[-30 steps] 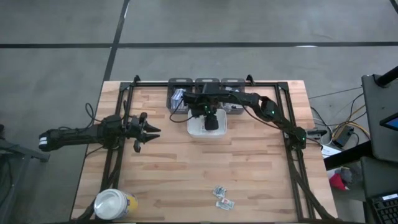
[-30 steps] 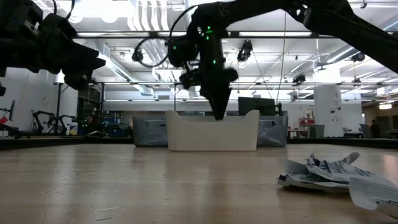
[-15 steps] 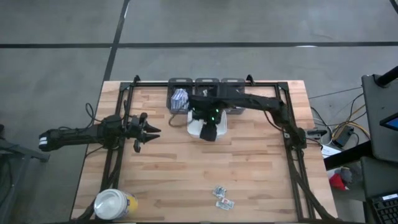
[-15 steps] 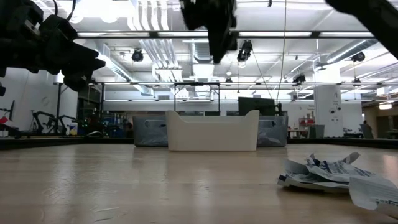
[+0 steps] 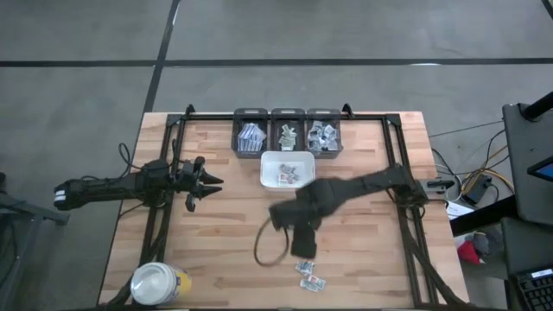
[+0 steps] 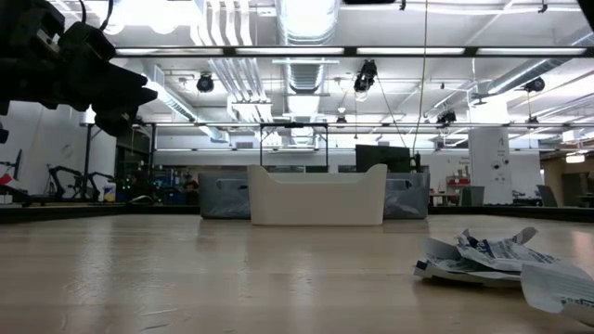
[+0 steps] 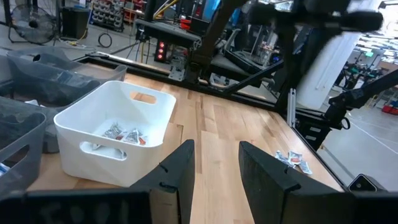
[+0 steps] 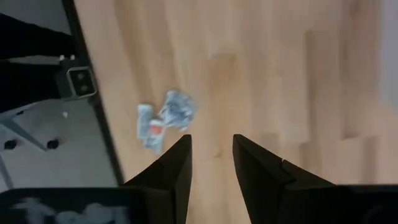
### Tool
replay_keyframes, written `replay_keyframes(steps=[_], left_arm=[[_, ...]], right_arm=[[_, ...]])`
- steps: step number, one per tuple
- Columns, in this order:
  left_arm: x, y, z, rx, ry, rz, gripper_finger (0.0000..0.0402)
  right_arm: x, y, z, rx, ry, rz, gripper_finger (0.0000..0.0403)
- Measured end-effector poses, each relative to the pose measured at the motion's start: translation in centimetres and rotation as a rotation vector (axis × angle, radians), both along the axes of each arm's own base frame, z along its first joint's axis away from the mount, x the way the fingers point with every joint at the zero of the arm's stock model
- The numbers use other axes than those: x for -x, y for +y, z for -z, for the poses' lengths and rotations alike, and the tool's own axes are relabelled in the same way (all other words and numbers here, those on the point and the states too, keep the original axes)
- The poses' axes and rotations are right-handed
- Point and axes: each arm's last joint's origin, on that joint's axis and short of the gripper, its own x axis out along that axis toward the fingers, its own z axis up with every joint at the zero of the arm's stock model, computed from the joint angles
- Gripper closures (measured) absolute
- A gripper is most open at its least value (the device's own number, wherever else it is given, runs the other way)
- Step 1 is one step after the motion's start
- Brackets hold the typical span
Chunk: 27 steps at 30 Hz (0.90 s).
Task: Pick & Place First Aid Supplies
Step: Put the orange ointment pack into the white bin
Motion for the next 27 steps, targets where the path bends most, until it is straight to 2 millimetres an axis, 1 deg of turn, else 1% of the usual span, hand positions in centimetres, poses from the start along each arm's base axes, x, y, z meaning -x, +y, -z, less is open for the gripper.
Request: replay_keyframes(steps=[5,9,12,17,20,24,27], left_arm=[[0.0,0.0,0.0,0.000,0.000,0.000,0.0282],[0.0,0.0,0.0,0.000,-0.001,0.000,0.0282],[0.0,0.0,0.0,0.001,-0.001,0.000,0.0282],[0.0,0.0,0.0,0.007,-0.001,-0.001,0.0282],[0.0,0.0,0.0,0.007,-0.001,-0.001,0.0282],[0.0,0.0,0.0,0.007,-0.001,-0.001,0.0282],[0.0,0.0,0.0,0.007,-0.001,-0.001,0.0282]], right_arm=[[0.9,3.8,1.6,-0.011,0.054,0.057,0.0296],[1.2,6.3,3.7,-0.022,0.074,0.094,0.0293],[1.4,7.7,5.6,-0.031,0.089,0.128,0.0287],[2.1,9.3,9.0,-0.025,0.142,0.201,0.0280],[3.1,9.8,10.9,-0.005,0.211,0.249,0.0280],[4.1,10.7,13.3,-0.049,0.299,0.271,0.0287],[4.7,11.6,14.7,-0.070,0.308,0.284,0.0291]])
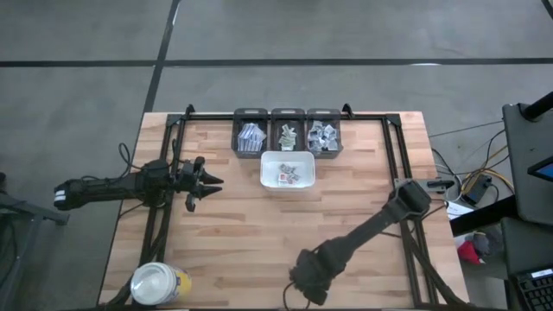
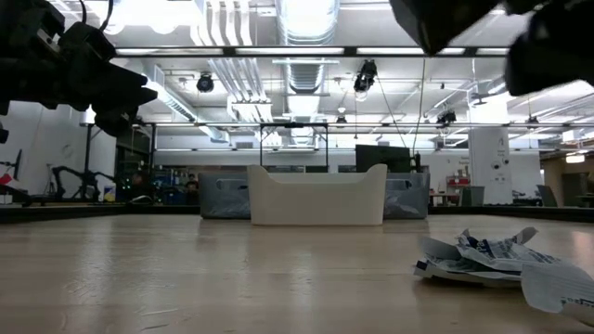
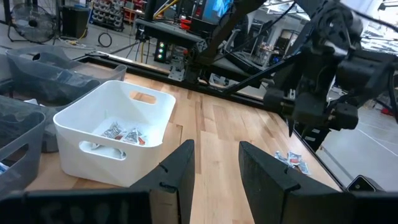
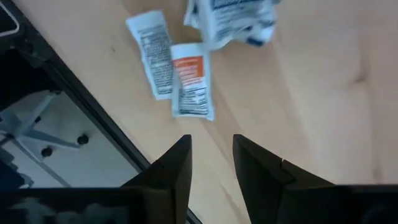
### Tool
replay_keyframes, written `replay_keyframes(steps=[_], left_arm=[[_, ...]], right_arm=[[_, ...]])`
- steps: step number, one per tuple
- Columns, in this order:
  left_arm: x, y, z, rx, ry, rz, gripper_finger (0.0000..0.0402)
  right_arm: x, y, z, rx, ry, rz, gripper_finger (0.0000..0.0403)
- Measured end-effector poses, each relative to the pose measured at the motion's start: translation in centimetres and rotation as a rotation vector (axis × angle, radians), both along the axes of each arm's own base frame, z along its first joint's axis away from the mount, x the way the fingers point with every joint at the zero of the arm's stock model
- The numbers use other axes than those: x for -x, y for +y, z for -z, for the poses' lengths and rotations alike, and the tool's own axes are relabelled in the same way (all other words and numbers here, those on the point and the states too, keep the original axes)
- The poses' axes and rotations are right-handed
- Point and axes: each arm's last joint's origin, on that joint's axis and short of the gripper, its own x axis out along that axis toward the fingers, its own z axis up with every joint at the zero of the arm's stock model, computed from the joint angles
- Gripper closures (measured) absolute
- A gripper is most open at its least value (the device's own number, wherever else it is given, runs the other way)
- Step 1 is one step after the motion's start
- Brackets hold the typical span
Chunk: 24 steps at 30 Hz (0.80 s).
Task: Pick & Place First Aid Supplies
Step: Put the orange ointment pack into the white bin
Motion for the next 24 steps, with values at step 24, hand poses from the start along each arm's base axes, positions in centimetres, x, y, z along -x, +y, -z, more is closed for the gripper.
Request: replay_keyframes(steps=[24], left_arm=[[0.0,0.0,0.0,0.000,0.000,0.000,0.0282]], right_arm=[[0.6,0.2,2.9,-0.002,0.009,0.102,0.0277]])
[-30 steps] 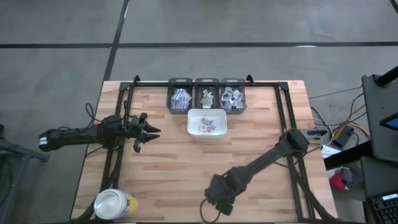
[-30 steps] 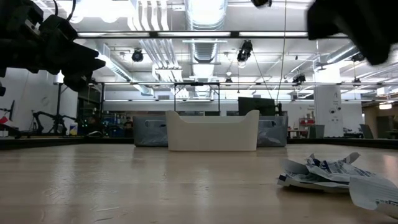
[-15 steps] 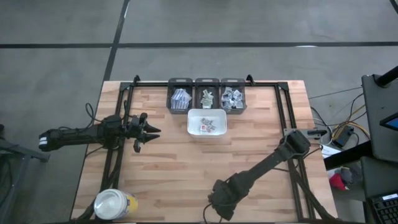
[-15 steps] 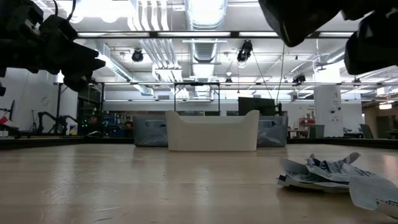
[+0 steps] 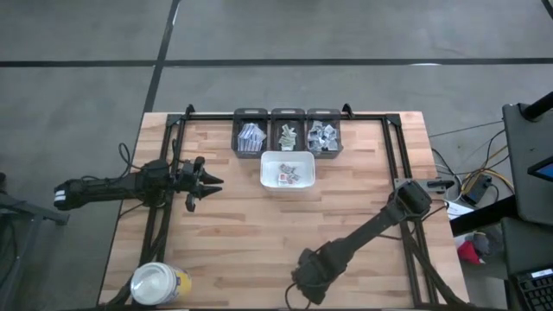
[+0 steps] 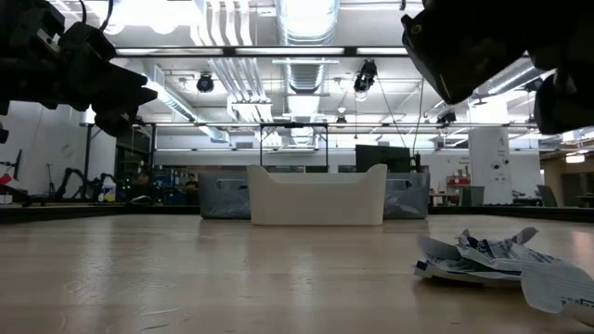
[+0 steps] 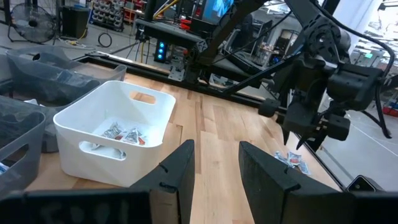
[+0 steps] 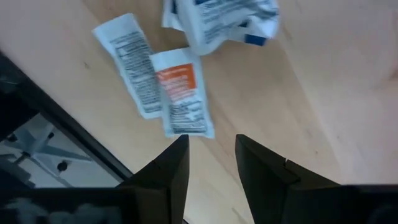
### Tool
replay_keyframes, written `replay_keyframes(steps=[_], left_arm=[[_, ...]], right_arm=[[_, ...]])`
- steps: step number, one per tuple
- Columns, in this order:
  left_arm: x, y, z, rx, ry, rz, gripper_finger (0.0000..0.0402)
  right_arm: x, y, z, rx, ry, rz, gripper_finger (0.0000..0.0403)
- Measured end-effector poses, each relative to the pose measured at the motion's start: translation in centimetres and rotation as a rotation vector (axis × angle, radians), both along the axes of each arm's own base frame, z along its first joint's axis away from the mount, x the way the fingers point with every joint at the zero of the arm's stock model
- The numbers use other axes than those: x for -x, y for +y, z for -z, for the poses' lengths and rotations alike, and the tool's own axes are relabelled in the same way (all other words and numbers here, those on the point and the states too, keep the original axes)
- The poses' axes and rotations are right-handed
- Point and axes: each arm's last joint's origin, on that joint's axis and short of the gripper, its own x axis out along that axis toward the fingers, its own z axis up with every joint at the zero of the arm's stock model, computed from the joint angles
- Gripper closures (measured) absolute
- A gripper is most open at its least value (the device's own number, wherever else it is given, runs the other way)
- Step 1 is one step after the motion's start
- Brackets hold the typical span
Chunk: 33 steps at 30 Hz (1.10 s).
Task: Pick & Place First Aid Supplies
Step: Put the orange ointment pack into the white bin
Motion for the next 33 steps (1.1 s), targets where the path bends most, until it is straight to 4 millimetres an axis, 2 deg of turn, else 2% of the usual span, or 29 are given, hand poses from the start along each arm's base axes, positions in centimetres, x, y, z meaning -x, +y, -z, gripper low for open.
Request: replay_keyframes(steps=[10,19,33], left_arm=[[0.0,0.0,0.0,0.000,0.000,0.000,0.0282],[0.0,0.0,0.0,0.000,0.000,0.000,0.0282],[0.0,0.0,0.0,0.000,0.000,0.000,0.0282]], right_arm=[[-0.4,0.4,0.1,-0.030,-0.049,0.014,0.0268],[0.2,0.1,1.1,-0.005,-0.009,0.043,0.0282],[0.8,-0.3,2.4,0.013,0.039,0.147,0.0283]])
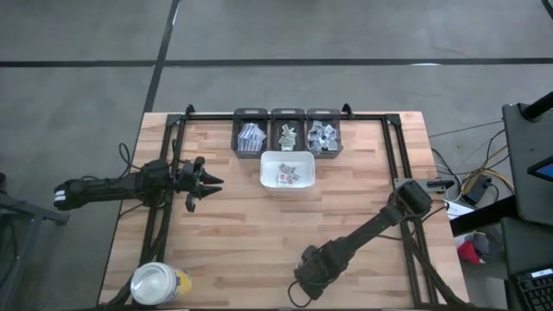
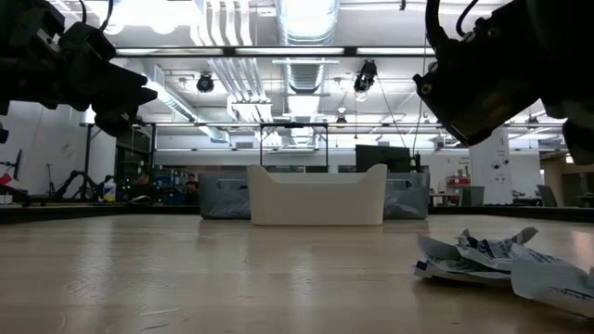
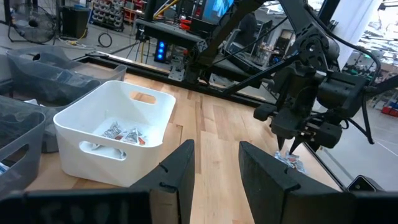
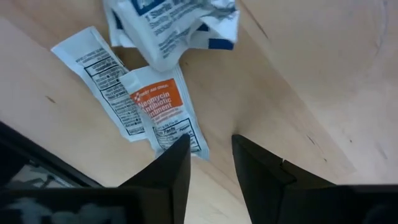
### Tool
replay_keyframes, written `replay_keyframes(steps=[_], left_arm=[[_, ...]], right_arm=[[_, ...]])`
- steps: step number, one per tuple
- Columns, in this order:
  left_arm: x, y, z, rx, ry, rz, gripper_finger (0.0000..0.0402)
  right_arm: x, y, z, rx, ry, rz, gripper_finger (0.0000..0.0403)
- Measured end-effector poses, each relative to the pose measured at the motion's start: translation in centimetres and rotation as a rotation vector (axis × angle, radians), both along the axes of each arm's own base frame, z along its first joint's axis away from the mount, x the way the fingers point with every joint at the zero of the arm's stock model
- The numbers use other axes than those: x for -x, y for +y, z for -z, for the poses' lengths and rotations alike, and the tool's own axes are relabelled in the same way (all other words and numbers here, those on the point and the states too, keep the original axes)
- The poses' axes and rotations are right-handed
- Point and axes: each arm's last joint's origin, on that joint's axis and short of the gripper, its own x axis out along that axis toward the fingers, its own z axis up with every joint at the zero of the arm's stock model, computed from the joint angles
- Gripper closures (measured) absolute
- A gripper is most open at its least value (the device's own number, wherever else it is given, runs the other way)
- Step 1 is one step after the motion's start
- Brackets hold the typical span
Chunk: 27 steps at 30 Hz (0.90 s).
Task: Pick & Place First Aid Supplies
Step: Put the orange ointment pack into the white bin
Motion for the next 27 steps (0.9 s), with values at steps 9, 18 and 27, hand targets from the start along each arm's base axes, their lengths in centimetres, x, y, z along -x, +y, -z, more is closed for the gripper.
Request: replay_keyframes(steps=[9,18,27], left_arm=[[0.00,0.00,0.00,0.000,0.000,0.000,0.0282],[0.00,0.00,0.01,0.000,0.000,0.000,0.0282],[0.00,0.00,0.00,0.000,0.000,0.000,0.0282]], right_arm=[[0.61,-0.43,0.73,0.021,0.040,0.043,0.0313],[0.76,-0.53,0.88,0.030,0.053,0.038,0.0369],[0.82,-0.57,0.94,0.032,0.056,0.026,0.0394]])
